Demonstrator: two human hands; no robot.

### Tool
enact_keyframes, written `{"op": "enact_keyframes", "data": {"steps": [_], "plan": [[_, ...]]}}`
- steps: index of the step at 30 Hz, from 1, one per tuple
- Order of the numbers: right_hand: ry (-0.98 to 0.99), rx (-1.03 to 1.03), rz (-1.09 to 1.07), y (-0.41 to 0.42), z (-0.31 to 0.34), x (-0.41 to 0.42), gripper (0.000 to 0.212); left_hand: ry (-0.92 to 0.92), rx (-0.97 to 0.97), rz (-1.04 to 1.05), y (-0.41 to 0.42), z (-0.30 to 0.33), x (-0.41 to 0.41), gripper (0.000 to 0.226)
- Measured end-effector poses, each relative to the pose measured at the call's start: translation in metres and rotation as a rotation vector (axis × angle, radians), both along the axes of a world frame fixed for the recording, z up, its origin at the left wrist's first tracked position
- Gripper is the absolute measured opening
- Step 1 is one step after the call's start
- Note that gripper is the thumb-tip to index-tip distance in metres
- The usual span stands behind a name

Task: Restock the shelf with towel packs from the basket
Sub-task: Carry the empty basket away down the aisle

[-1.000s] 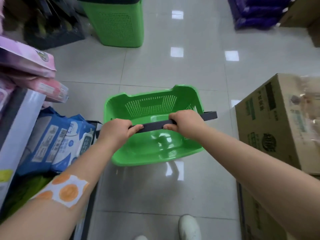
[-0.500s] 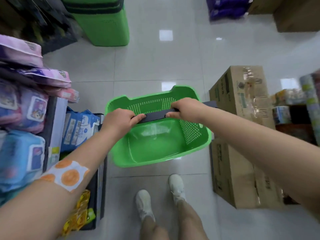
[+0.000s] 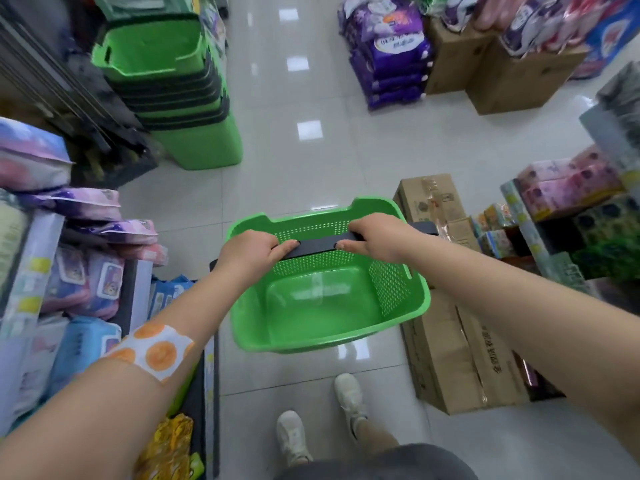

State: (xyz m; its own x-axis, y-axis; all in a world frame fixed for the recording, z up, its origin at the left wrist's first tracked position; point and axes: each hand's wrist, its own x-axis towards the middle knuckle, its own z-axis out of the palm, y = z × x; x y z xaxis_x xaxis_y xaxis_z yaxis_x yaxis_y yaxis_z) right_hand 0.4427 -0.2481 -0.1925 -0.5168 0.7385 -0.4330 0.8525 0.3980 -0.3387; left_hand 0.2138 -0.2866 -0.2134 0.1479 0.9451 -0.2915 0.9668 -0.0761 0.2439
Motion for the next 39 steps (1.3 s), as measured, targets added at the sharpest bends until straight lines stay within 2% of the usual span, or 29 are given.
{"op": "enact_keyframes", "data": {"steps": [3,8,11,15,23,27,39], "plan": [[-0.016,0.102,0.020,0.006,0.023,0.011,0.046,0.005,0.022,-0.029,0.017,0.029,0.008,0.057],[-0.044,0.349,0.006,0.029,0.050,0.021,0.024,0.084,0.121,-0.093,0.049,0.074,0.024,0.056],[-0.057,0.445,-0.030,0.053,0.067,0.022,0.023,0.121,0.211,-0.095,0.073,0.095,0.028,0.060],[-0.045,0.441,-0.079,0.097,0.089,0.017,0.019,0.106,0.241,-0.104,0.115,0.115,0.022,0.058],[-0.129,0.524,-0.032,0.220,0.126,-0.017,0.023,0.022,0.260,-0.087,0.232,0.142,-0.011,0.057],[-0.107,0.539,-0.042,0.291,0.138,-0.034,0.019,0.025,0.313,-0.090,0.305,0.151,-0.033,0.057],[-0.043,0.573,-0.097,0.509,0.144,-0.066,0.015,0.102,0.315,-0.119,0.533,0.169,-0.063,0.057]]}}
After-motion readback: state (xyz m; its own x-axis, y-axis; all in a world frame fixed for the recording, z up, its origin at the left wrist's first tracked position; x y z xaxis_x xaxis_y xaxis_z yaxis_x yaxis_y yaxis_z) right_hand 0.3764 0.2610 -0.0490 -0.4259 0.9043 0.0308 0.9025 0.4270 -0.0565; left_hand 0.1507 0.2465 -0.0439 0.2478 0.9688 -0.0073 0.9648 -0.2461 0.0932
